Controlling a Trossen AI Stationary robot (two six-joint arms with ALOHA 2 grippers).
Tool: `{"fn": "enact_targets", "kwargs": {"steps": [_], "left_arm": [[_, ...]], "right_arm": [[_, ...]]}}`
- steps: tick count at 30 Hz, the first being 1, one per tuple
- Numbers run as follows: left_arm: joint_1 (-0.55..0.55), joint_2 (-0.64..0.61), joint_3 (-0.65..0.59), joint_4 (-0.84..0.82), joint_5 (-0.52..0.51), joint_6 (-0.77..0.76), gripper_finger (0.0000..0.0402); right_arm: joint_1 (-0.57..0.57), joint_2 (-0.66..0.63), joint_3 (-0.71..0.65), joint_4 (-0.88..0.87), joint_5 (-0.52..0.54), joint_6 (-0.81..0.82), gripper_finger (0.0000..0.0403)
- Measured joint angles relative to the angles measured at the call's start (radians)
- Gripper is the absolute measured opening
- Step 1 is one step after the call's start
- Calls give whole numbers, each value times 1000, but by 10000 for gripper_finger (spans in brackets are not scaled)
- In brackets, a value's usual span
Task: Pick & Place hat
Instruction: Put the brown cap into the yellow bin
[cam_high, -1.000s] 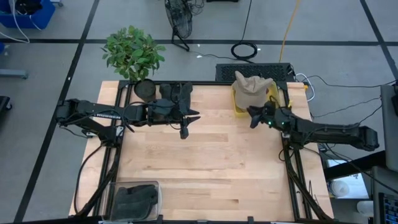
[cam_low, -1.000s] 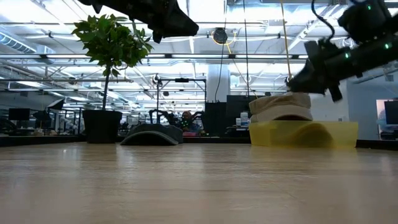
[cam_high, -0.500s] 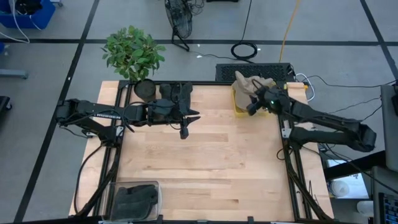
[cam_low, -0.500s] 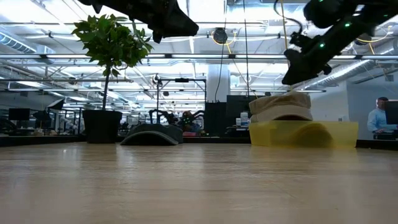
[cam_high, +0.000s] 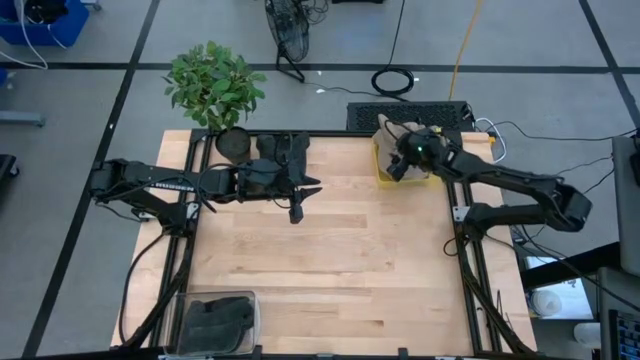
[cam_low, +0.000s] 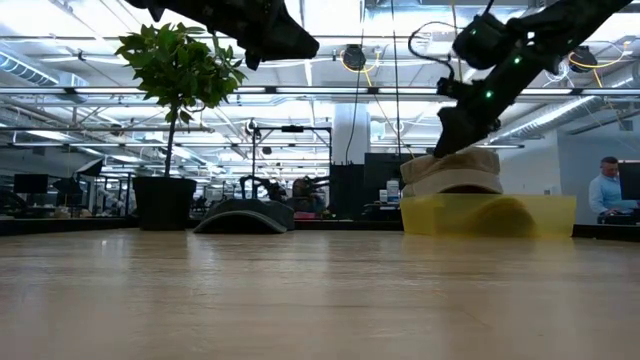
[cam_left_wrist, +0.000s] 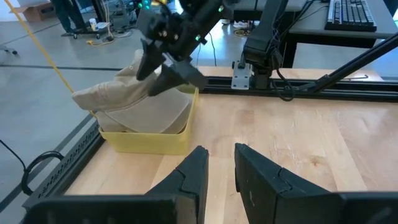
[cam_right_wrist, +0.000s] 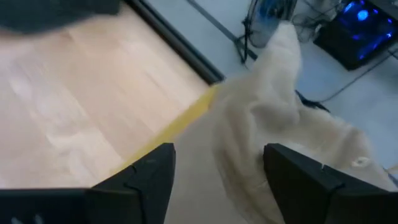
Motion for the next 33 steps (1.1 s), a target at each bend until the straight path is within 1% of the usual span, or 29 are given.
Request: {"fn": "enact_targets", "kwargs": {"steps": [5,9,12,16,21,22,28,31,33], "left_arm": [[0,0,0,-5,0,-1,85],[0,0,0,-6,0,-3,85],[0,0,0,-7,0,-3,85],[0,0,0,-19,0,-4,85],[0,0,0,-22,0,-4,85],[0,0,0,-22,0,-4,85],[0,0,0,-23,0,-4,85],[0,0,0,-23,0,-4,85],[0,0,0,-23,0,-4,85]], "right_arm": [[-36,62,0,0,87,-44,210],[-49,78,0,2,101,-80,192],[-51,68,0,1,102,-109,169],[-47,32,0,-2,102,-168,119],[-26,-45,0,-7,92,-251,21],[-23,-61,0,-13,76,-264,11],[-13,-123,0,-40,75,-277,2],[-13,-125,0,-21,75,-276,20],[-14,-115,0,-9,48,-289,42]]}}
